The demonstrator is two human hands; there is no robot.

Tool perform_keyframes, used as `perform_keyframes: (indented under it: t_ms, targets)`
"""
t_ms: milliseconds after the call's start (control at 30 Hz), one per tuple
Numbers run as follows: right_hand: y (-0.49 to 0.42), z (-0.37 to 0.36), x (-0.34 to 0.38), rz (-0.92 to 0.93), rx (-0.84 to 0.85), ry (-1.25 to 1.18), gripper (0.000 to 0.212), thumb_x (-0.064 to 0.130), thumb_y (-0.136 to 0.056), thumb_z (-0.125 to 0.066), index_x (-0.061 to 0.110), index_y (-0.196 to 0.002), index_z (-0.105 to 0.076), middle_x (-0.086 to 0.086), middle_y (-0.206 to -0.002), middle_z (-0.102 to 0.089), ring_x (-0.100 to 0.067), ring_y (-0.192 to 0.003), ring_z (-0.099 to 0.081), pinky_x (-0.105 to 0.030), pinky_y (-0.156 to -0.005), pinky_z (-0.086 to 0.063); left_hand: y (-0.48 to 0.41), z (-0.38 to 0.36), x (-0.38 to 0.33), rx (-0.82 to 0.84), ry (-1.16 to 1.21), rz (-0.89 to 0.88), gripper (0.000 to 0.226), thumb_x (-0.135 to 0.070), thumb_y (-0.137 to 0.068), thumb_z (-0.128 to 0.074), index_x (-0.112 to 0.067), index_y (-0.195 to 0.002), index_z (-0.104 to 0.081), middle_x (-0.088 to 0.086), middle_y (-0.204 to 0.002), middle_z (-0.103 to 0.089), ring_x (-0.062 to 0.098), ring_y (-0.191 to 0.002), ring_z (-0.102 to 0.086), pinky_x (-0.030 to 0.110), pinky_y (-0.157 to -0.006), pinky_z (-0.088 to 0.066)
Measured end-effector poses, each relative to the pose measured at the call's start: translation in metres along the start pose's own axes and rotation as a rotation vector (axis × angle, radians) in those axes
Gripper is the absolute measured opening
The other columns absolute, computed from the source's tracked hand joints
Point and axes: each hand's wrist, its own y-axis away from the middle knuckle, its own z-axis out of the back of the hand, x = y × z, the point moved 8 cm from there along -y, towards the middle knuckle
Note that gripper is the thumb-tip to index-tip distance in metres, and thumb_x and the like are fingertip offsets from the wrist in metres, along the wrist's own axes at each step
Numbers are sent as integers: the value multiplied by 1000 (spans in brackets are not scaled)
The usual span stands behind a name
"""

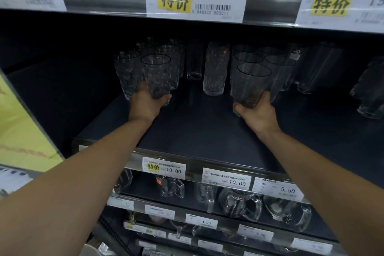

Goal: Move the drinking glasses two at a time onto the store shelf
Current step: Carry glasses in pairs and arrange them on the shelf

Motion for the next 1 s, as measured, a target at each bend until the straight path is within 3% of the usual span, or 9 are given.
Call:
perform_keyframes:
  t_ms: [267, 433, 1000]
  targets:
    - [-5, 3, -4, 11, -71, 2, 73, 34, -75, -79, 13, -135, -43, -4, -134, -54, -20, -118, -55, -24, -92, -43, -7, -4, -1, 13, -35, -45, 72, -39, -79, -80, -3, -132, -49, 15, -127, -63, 27, -114, -60, 31, -93, -51]
    - [-6, 3, -6, 15, -70, -10, 72, 35, -76, -81, 12, -134, -45, -3, -132, -57, -19, -117, -56, -21, -89, -40, -13, -7, 2, 33, -61, -46, 66, -43, -80, -78, -2, -125, -54, 15, -119, -66, 27, -107, -62, 28, -86, -51]
    - [-5, 1, -5, 1, -57, -7, 70, 38, -74, -81, 16, -131, -46, -2, -130, -58, -18, -115, -56, -23, -90, -42, -18, -7, 7, 29, -78, -85, 63, -48, -79, -76, -1, -119, -61, 15, -114, -69, 27, -104, -65, 29, -85, -53]
